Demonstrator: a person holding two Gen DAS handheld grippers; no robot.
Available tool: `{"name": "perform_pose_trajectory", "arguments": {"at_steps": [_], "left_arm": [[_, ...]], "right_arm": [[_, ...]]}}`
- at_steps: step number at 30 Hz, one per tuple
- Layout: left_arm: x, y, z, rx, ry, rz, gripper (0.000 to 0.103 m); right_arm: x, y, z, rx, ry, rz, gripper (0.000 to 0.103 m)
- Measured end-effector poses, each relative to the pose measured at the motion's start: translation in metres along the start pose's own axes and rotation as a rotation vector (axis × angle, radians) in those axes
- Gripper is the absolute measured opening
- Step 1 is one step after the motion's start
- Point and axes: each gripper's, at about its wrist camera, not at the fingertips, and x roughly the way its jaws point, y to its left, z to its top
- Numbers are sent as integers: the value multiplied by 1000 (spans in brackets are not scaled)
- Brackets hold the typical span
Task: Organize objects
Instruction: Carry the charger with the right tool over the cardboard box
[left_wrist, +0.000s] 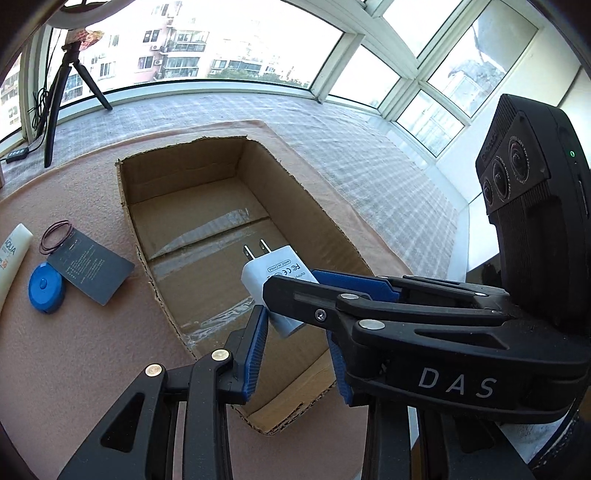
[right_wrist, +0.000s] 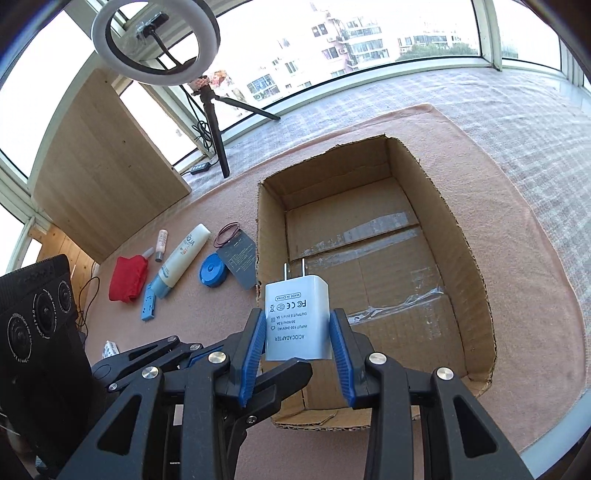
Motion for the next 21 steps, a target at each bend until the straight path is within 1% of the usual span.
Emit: {"name": "perform_pose_trajectory", "arguments": {"at_steps": [4,9,15,17,20,21], "left_arm": [[19,-5,0,3,30,-11,35],[31,-8,0,8,47,-14,35],[33,-10,0,13,57,-10,35],[32,-8,2,8,57,-6,41],[27,-6,1,17,50,4,43],[24,-5,1,20,47,7,43]], "right_arm": [[7,-21,-2,25,19,-20,33],[10,-40,-4,61,32,-19,33],[12,-44,-4,60,36,-32,33],[12,-43,-4,59,37,-31,33],[11,-42,-5,68,35,-12,33],[11,-42,-5,69,36,-8,35]]}}
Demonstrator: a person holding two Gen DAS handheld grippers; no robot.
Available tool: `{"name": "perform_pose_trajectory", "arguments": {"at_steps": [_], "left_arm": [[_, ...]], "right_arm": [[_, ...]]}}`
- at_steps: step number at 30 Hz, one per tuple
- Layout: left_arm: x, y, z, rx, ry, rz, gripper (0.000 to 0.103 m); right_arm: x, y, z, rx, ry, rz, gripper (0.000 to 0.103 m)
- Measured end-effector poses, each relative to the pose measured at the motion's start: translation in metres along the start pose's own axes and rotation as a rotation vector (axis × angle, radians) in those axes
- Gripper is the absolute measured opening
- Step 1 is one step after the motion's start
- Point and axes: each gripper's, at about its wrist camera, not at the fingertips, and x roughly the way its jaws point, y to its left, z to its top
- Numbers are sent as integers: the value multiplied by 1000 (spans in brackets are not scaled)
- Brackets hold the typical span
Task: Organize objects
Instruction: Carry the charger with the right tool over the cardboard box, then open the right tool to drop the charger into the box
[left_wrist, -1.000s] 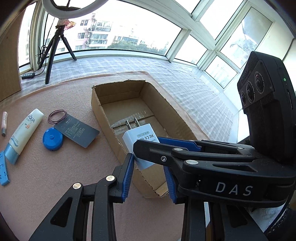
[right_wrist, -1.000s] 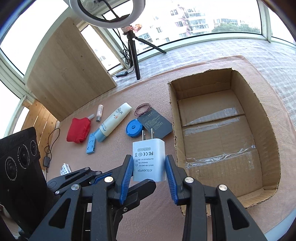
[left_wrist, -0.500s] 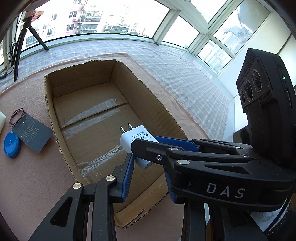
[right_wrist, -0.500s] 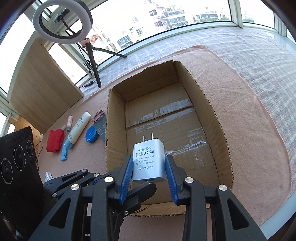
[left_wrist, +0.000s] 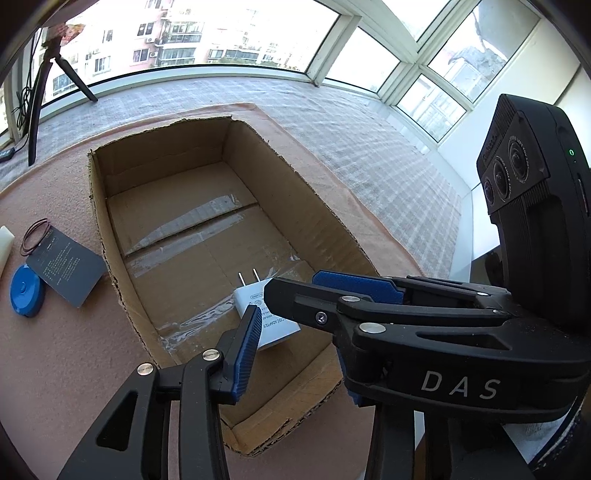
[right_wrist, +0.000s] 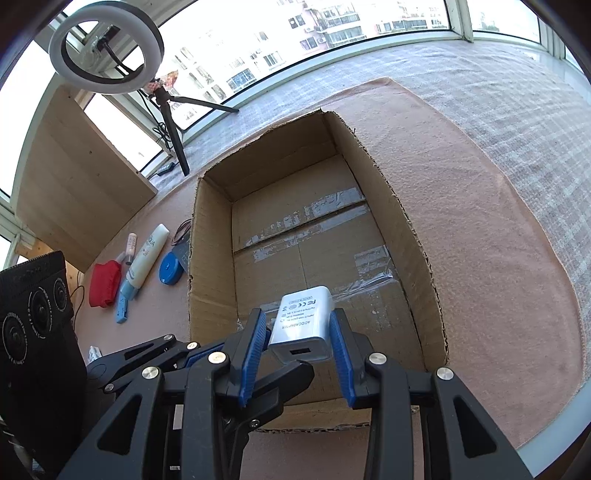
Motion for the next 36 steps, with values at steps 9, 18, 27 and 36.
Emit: {"name": "perform_pose_trajectory", "arguments": {"at_steps": [9,18,27,36], "left_arm": [[-33,19,-12,-28,-35,14,43],[-81,59,-40,-97,-71,51,43],[-139,119,-91,-190,-110,138,43],[-190,176,-142,-319,-140,208,44]], "right_arm": [[-3,14,-2,-5,-11,6,38],[4,54,-5,-63,-1,30,38],[20,102,-9,-130,30,66,38],[51,148,-3,-167,86,109,38]]}}
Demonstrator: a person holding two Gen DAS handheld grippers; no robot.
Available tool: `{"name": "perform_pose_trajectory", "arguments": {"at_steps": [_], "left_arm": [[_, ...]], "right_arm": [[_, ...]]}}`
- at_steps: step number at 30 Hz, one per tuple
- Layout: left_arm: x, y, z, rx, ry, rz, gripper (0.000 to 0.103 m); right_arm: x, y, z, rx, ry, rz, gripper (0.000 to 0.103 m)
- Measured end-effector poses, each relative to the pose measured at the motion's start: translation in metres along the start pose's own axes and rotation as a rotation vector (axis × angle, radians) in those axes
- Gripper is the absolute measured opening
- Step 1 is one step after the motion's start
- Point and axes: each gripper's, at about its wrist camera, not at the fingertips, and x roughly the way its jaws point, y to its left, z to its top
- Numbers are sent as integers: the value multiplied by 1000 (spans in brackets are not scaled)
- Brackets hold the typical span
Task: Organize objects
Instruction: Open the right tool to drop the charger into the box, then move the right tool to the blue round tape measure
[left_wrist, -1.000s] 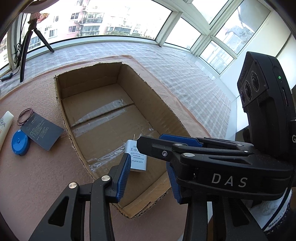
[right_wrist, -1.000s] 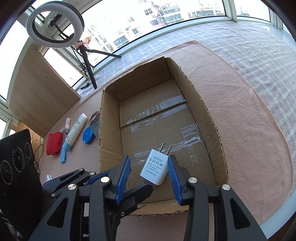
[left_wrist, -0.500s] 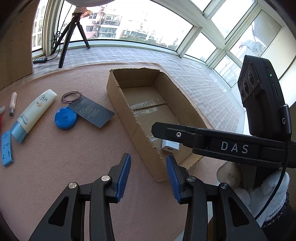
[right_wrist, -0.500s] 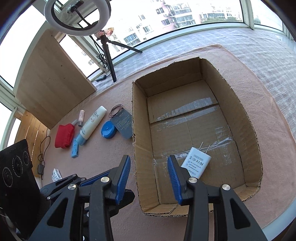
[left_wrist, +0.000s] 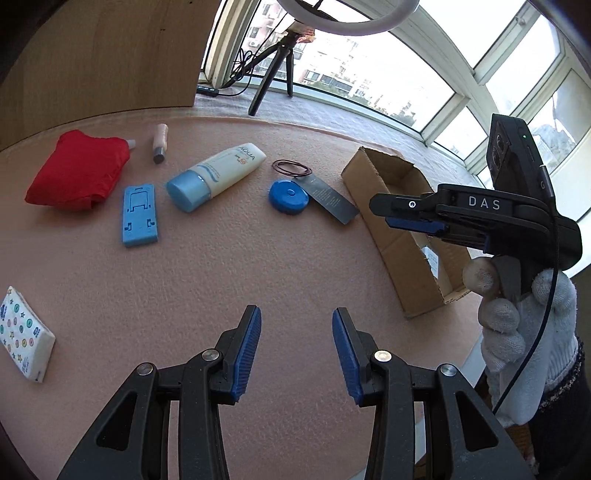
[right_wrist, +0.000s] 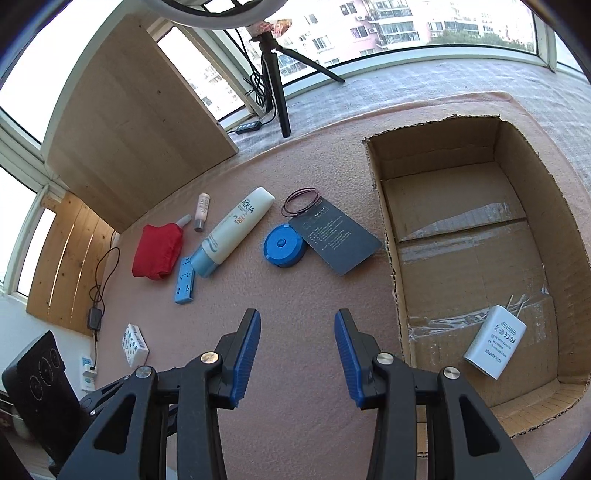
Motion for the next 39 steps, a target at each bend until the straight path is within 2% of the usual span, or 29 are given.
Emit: {"name": "perform_pose_trajectory", "arguments": {"at_steps": [8,14,20,30,34,39], "left_arm": [[-27,42,-14,-68,-20,38,44],[-36,66,-21,-117,-20,64,44],[-40,83,-23,-152,-18,77,44],[-33,83,-19,-141,0,59,44],[-29,81,-16,-132,7,49,44],[-23,78,-11,-121,14,37,44]], "right_arm": [[50,31,40,-47,64,54,38],[93,37,72,-71,126,18,38],[119,34,90,-98,148,-42,38],[146,27,99,-104,193,-105,38],[148,30,91,-110,213,-84,38],[145,40,72,-153,216,-114,38]]}}
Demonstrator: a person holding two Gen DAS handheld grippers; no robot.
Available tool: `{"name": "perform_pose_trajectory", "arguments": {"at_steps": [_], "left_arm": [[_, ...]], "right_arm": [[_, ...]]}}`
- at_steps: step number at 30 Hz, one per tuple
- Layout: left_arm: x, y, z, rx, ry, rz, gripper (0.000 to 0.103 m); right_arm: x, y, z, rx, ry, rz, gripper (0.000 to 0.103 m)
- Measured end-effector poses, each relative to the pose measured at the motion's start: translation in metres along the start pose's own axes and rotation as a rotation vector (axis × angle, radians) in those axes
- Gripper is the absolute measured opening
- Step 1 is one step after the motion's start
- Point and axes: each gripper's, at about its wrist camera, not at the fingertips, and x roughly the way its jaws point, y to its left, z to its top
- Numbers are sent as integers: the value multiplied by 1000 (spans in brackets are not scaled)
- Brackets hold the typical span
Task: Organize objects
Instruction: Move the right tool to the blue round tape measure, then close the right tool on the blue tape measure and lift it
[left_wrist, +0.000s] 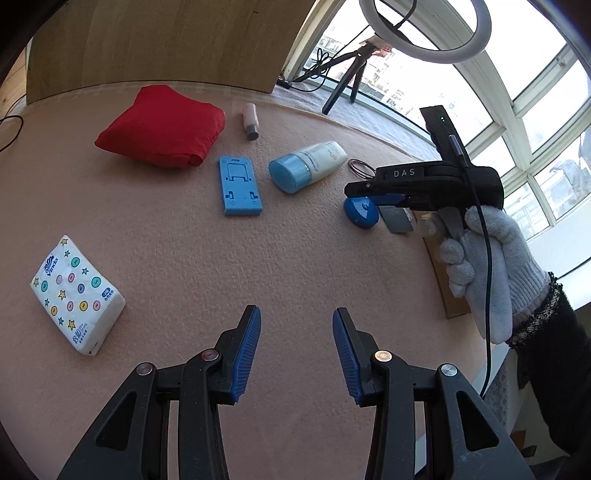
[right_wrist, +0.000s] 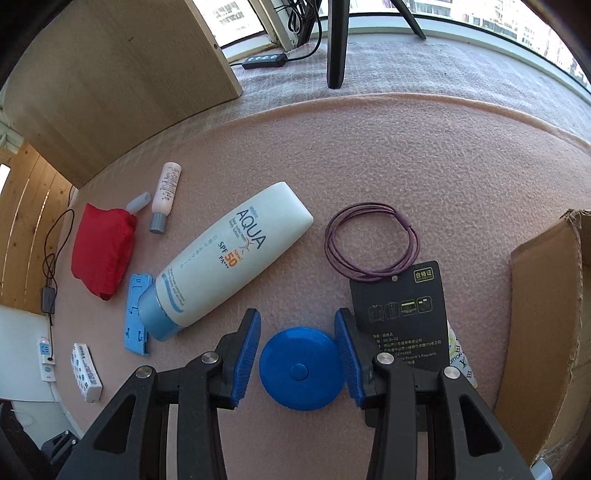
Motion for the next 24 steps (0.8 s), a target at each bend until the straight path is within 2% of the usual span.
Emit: {"name": "perform_pose_trajectory", "arguments": {"at_steps": [9,15,19,21,24], "left_arm": [[10,-8,7,32,20,-15,44],[20,-21,5,79,47,-29,44],[34,-29,2,100,73,-39,44],[43,-34,4,110,83,-46,44],[56,-39,8,126,92,-50,44]], "right_arm": [[-2,27,-41,-61,-11,5,38],[0,52,-78,-112,39,86,38],[-6,49,-98,-53,67,146,39],[-12,43,-106,-7,41,152,46],[-16,39,-114,19,18,160,47]]}}
